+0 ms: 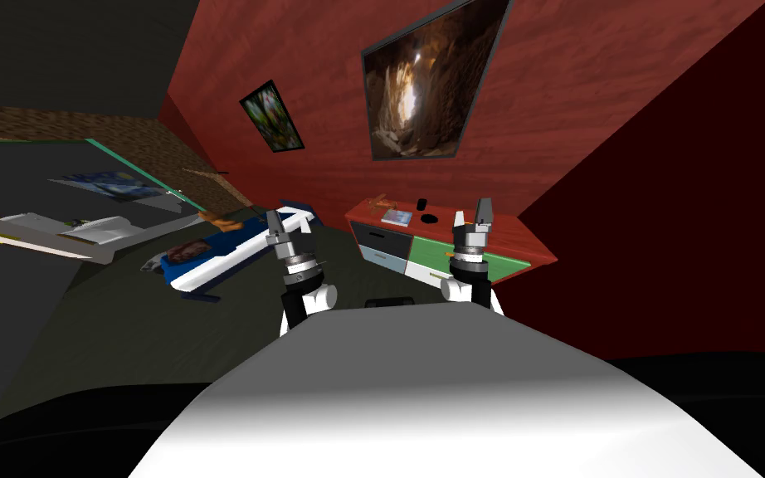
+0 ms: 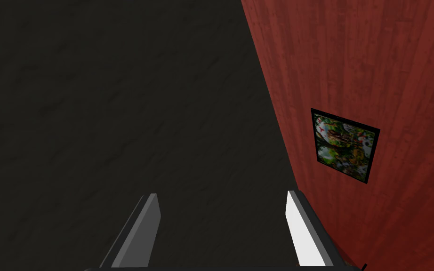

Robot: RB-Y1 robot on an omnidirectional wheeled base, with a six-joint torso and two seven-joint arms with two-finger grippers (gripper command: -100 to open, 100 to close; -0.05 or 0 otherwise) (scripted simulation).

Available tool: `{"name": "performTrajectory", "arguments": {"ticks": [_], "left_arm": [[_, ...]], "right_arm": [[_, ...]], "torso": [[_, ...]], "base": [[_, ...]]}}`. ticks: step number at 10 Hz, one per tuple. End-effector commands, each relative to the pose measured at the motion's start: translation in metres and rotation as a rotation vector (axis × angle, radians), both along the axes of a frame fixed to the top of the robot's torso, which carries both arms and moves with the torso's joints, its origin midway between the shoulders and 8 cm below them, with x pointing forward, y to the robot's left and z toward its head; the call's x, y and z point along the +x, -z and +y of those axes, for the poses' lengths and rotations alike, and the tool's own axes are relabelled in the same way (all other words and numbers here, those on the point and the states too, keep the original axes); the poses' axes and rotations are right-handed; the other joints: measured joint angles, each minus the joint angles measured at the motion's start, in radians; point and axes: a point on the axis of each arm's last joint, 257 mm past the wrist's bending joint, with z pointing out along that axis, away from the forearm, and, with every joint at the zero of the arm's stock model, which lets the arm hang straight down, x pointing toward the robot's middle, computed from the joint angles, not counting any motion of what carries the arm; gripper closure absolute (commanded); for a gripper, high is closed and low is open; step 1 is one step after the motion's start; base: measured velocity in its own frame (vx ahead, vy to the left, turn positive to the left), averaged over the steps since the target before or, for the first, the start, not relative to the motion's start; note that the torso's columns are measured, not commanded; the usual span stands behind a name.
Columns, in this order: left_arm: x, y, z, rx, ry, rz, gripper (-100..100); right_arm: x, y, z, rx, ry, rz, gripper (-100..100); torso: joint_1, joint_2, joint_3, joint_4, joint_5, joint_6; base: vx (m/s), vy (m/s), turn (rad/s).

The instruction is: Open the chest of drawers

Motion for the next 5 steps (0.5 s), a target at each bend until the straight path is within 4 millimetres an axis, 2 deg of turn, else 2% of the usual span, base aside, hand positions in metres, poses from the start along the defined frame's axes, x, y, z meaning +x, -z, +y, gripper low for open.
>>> {"name": "performTrajectory", "arguments": {"ticks": [1, 5], "left_arm": [[0.0000, 0.0000, 0.0000, 0.000, 0.000, 0.000, 0], [-0.0001, -0.0001, 0.0000, 0.000, 0.000, 0.000, 0]], "right_arm": [[0.0000, 0.0000, 0.0000, 0.000, 0.000, 0.000, 0], [-0.0001, -0.0001, 0.0000, 0.000, 0.000, 0.000, 0]], "torso": [[0.000, 0.040, -0.082, 0.041, 0.000, 0.000], [0.000, 0.322, -0.644, 0.322, 0.000, 0.000]], "base": [[0.000, 0.000, 0.000], [0.000, 0.000, 0.000]]}}
